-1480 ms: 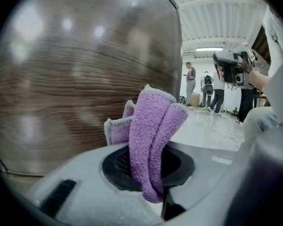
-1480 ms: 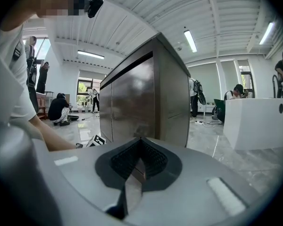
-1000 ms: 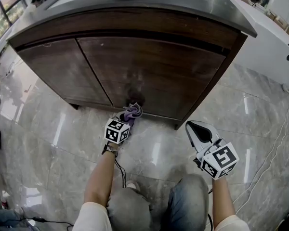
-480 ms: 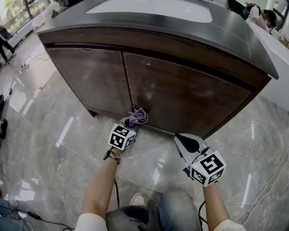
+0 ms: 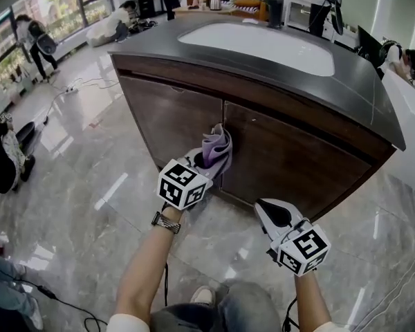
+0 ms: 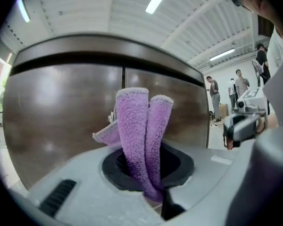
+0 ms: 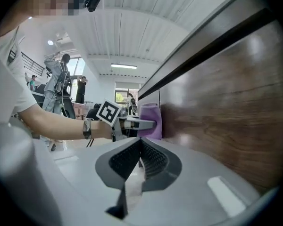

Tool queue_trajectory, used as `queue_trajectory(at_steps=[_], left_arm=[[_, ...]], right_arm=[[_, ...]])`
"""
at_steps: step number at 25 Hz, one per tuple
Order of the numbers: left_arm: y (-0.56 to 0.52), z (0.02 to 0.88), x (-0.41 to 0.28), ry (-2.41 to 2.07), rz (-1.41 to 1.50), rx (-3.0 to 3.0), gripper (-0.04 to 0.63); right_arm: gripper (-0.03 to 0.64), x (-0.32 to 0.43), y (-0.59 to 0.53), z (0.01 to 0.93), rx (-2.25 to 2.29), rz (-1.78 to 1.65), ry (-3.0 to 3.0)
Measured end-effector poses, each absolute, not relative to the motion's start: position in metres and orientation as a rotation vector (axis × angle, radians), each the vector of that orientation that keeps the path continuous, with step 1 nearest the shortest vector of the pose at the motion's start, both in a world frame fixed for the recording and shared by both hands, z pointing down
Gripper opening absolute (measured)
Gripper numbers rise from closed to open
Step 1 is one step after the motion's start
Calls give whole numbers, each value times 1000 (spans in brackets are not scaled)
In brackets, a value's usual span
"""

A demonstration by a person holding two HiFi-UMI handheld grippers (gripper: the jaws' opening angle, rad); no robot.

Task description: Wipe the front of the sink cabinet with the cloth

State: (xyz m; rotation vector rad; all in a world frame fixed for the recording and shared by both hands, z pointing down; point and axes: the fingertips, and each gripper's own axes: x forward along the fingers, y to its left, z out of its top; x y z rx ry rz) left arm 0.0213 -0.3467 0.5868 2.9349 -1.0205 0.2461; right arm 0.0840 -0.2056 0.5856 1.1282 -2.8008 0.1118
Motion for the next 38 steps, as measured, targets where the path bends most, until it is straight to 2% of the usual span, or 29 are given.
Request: queue_trajectory(at_steps=[7,14,21,29,38], left_arm=[[-348,491,5,-1139,83,2953,52],[-374,474,-7,-1068,72,2983,52],[-379,485,0,-805,-40,2991,51],[-383,517,-7,-779,-98,3039,51],[-392,604,-20,-856,178,3033,51]], right_arm=[[6,94,-192,551,1141,95,-2826],[6,80,-201,522,1226,7,-2800],[6,41,-230,511,1225,-50,-2729],[6,35,-286,509,1279,-20,-2790],[6,24,-306,533,1330,6,-2753]])
